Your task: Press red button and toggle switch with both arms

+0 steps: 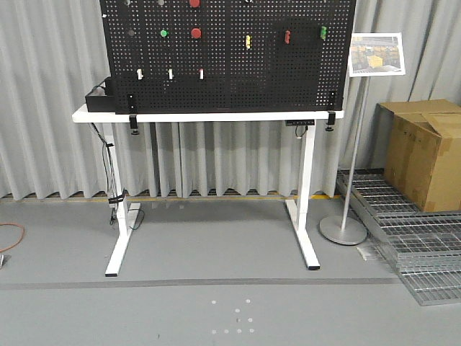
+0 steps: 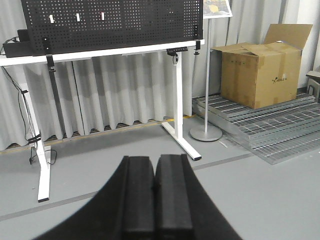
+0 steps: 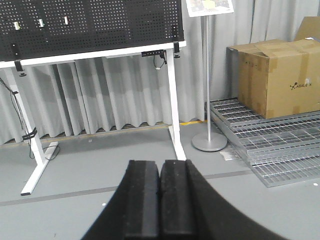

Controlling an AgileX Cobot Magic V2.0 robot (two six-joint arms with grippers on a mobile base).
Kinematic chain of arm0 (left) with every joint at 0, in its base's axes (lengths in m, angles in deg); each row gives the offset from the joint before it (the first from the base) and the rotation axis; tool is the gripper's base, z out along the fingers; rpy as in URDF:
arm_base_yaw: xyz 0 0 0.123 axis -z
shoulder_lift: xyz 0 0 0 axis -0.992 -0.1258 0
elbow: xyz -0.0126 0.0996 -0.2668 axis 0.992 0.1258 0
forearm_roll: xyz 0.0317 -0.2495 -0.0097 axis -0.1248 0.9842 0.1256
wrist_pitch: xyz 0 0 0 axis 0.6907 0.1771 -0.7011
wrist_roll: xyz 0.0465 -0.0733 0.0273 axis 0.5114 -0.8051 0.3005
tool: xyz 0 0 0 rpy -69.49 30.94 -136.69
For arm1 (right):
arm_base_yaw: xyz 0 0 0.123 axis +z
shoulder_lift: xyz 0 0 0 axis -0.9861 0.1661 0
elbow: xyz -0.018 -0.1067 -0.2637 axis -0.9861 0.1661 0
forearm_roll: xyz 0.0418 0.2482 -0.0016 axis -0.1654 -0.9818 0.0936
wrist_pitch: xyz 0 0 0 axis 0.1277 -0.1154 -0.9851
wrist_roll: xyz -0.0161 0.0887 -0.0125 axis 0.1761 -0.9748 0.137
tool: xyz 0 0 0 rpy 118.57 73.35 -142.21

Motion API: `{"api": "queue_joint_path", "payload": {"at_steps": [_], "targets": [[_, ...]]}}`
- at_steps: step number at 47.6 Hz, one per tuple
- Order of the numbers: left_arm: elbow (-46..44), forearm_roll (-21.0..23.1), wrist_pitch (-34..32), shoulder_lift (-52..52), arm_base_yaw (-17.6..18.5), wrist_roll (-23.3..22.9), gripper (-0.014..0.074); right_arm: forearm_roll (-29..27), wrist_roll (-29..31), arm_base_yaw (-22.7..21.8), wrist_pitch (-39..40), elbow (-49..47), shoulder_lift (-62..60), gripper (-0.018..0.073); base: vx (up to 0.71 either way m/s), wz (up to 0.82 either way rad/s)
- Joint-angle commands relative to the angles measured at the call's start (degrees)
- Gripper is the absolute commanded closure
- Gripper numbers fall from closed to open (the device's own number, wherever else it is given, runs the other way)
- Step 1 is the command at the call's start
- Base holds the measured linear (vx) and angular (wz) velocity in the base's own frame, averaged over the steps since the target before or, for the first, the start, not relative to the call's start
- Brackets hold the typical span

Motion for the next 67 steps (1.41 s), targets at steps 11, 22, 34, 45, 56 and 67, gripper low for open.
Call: {"api": "queue_joint_path", "payload": {"at_steps": [11, 22, 34, 45, 56, 67], "targets": [[1.9, 0.2, -4.7, 0.8, 0.0, -0.3, 0.0594, 0.2, 0.5, -0.4, 4.8, 0.6, -0.6, 0.0562, 0.00, 0.00], [1.9, 0.2, -4.7, 0.8, 0.0, -0.3, 0.0594, 0.2, 0.5, -0.4, 4.8, 0.6, -0.6, 0.0562, 0.00, 0.00], [1.9, 0.2, -4.7, 0.8, 0.0, -0.3, 0.0594, 0.2, 0.5, -0.4, 4.8, 0.6, -0.6, 0.0562, 0.02, 0.00], [1.9, 0.2, -4.7, 0.8, 0.0, -0.3, 0.0594, 0.2, 0.5, -0.4, 4.8, 0.6, -0.6, 0.0562, 0.14, -0.04], [1.9, 0.2, -4.7, 0.8, 0.0, -0.3, 0.0594, 0.2, 0.5, -0.4, 4.8, 0.6, -0.6, 0.0562, 0.30, -0.11], [1.9, 0.2, -4.7, 0.8, 0.0, -0.3, 0.0594, 0.2, 0.5, -0.4, 4.8, 0.6, -0.6, 0.0562, 0.41, 0.01]]}}
